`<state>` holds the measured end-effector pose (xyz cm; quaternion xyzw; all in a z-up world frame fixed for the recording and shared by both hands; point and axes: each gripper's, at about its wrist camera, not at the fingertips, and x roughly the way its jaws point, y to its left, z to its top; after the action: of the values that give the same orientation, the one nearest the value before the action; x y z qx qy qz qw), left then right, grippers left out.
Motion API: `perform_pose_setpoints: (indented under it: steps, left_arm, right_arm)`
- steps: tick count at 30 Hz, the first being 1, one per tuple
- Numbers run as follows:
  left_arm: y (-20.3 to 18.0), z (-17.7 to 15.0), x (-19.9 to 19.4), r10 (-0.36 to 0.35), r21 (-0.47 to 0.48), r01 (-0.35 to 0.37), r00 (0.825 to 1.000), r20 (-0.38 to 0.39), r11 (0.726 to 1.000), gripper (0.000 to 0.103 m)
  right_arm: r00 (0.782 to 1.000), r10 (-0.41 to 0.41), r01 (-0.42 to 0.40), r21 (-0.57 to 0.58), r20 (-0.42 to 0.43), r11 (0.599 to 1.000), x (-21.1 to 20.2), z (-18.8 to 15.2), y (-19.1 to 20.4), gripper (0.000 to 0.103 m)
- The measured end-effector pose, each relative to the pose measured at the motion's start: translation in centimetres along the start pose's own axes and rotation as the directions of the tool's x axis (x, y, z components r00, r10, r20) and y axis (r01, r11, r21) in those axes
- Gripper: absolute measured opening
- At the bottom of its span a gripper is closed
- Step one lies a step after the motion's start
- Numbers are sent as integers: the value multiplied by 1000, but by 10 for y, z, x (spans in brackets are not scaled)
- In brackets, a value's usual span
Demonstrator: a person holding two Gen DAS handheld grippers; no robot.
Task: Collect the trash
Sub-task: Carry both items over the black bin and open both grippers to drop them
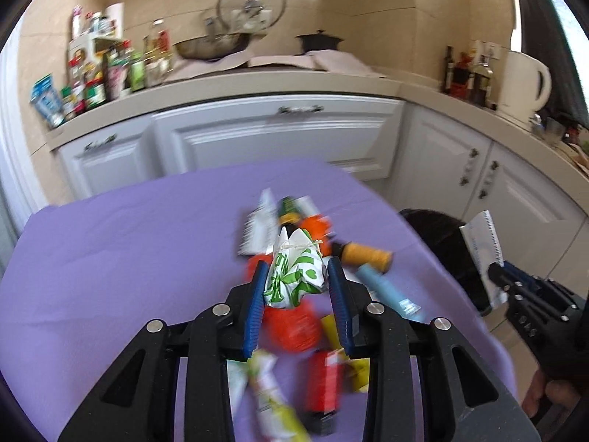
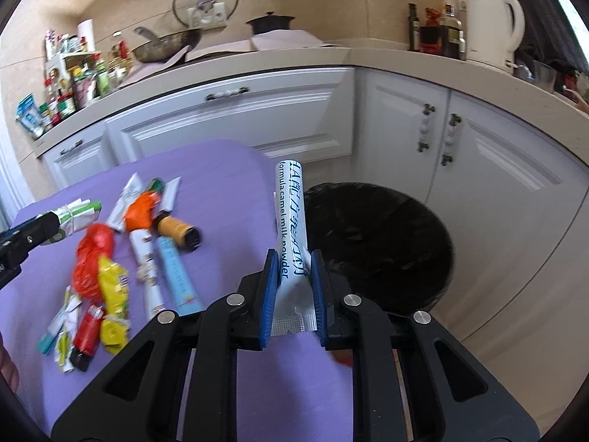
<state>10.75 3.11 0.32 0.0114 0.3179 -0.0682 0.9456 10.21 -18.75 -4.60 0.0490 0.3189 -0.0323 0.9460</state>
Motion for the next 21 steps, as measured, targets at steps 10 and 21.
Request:
perform_pose_setpoints:
  steps: [10,21]
  left_arm:
    - [-76,27,30,-92,86,89,995,33,992,34]
    - [-147,35,84,-96,174,94,995,7,980,34]
  right_arm:
    - [996,-85,85,34,16,996,22,20,-50,18]
    - [990,-138,139,59,-8,989,60,27,-94,18]
